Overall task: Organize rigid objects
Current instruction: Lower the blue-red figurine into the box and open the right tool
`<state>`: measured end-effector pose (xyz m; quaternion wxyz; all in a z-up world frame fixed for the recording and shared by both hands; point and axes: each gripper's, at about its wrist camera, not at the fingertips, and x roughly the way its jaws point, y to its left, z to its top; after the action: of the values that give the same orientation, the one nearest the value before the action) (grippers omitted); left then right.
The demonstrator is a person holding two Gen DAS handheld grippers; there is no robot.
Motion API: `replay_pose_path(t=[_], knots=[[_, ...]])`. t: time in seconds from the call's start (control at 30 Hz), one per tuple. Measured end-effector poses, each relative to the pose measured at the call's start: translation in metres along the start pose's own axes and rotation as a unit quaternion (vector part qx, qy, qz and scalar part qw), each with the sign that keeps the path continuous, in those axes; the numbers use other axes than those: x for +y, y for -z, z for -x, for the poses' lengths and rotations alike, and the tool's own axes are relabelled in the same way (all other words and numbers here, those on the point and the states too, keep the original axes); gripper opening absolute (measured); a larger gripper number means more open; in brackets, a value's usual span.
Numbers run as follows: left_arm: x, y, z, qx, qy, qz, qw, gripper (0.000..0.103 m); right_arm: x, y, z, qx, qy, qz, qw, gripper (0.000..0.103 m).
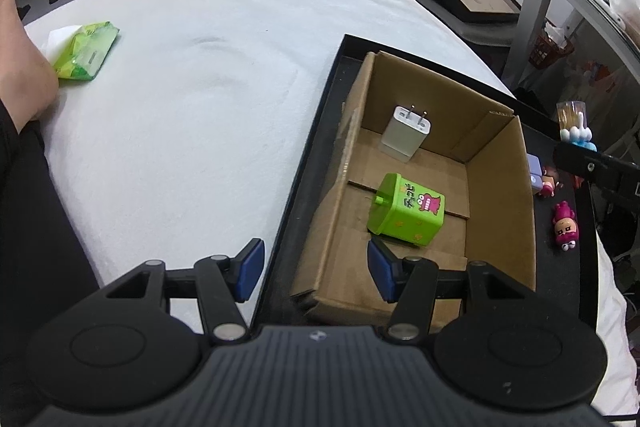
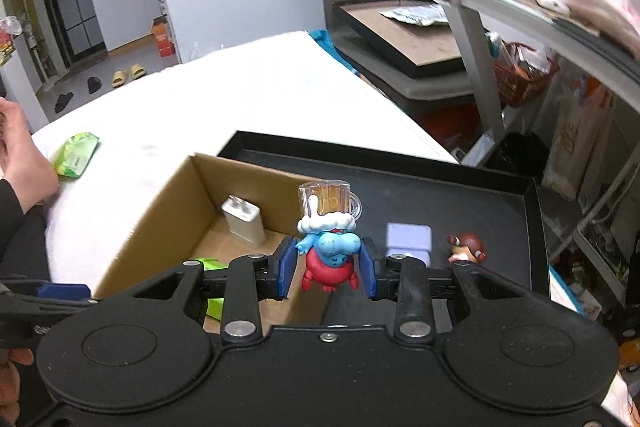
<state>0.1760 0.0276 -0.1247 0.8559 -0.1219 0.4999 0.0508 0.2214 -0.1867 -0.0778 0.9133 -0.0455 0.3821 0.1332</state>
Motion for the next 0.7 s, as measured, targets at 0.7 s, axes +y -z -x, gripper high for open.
replay_pose_path(t=[0.7], knots=[[0.031,0.002,0.003,-0.017,0.046,0.038,0.9981,0.052,0.064,-0.007,-0.010,0.012,-0.018,0.041,0.999,0.033]])
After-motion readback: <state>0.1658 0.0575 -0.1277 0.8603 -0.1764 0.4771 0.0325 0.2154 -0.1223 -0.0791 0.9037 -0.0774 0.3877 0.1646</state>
